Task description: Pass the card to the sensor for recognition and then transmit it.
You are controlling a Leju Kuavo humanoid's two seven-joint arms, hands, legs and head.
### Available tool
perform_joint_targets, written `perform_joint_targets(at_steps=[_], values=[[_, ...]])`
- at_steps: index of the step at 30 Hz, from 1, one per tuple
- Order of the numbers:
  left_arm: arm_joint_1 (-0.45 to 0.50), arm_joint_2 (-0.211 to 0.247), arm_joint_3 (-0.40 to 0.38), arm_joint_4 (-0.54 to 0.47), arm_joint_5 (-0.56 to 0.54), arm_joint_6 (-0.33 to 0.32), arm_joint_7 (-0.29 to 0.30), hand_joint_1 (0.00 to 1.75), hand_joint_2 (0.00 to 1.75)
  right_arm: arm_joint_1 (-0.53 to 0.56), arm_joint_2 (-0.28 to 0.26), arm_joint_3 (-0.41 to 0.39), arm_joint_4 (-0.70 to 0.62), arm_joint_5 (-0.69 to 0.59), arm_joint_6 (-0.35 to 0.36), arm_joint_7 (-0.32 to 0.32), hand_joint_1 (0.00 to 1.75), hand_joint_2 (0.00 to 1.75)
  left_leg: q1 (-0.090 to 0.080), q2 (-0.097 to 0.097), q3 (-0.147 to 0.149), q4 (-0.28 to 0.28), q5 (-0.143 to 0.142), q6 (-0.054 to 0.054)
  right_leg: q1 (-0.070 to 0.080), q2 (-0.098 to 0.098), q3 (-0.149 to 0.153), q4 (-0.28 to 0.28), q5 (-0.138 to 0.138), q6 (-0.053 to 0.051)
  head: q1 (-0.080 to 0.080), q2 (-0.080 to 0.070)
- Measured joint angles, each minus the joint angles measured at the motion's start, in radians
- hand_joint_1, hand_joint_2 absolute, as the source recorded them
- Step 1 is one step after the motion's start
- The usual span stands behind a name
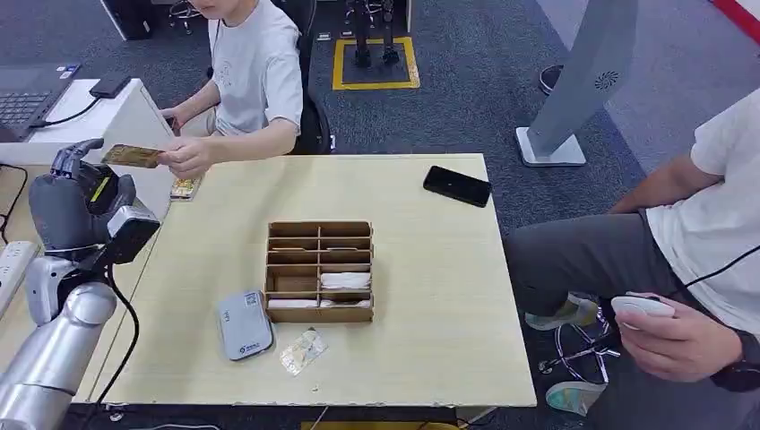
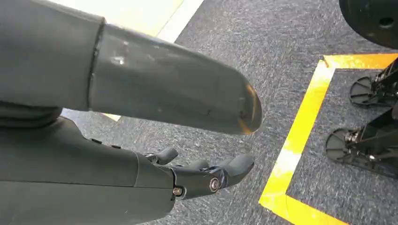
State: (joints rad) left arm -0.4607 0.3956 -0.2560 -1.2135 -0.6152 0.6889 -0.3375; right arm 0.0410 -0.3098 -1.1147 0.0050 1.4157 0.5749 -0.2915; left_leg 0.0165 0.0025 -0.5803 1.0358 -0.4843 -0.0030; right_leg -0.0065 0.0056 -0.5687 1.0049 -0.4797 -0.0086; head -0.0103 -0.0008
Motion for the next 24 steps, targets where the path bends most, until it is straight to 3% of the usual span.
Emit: perform_joint_targets(at_steps=[11,17,22,24], values=[[0.000,-0.001,-0.002,0.000,0.030,0.000,0.025,0.00,1.75,-0.001,0.003,-0.012,0.000,0.001,-0.001,0.005,0.00,0.00,0.000,0.000,0.000,0.000,0.000,0.000,0.000,0.000,0.000,0.000,0.000,0.000,0.000,0.000],[0.009,-0.005,-0.002,-0.002,0.098,-0.006,0.027,0.00,1.75,0.000,0.004,-0.016,0.000,0.006,-0.003,0.007,0.00,0.00,0.000,0.000,0.000,0.000,0.000,0.000,0.000,0.000,0.000,0.000,0.000,0.000,0.000,0.000],[0.041,-0.004,-0.003,-0.056,0.213,-0.055,-0.032,0.00,1.75,0.000,0.004,-0.020,0.000,0.008,-0.002,0.007,0.00,0.00,0.000,0.000,0.000,0.000,0.000,0.000,0.000,0.000,0.000,0.000,0.000,0.000,0.000,0.000],[0.063,0.005,-0.008,-0.092,0.282,-0.151,-0.082,0.00,1.75,0.000,0.004,-0.024,0.000,0.005,0.005,0.006,0.00,0.00,0.000,0.001,0.000,0.000,0.000,0.000,0.000,0.000,0.000,0.000,0.000,0.000,0.000,0.000]])
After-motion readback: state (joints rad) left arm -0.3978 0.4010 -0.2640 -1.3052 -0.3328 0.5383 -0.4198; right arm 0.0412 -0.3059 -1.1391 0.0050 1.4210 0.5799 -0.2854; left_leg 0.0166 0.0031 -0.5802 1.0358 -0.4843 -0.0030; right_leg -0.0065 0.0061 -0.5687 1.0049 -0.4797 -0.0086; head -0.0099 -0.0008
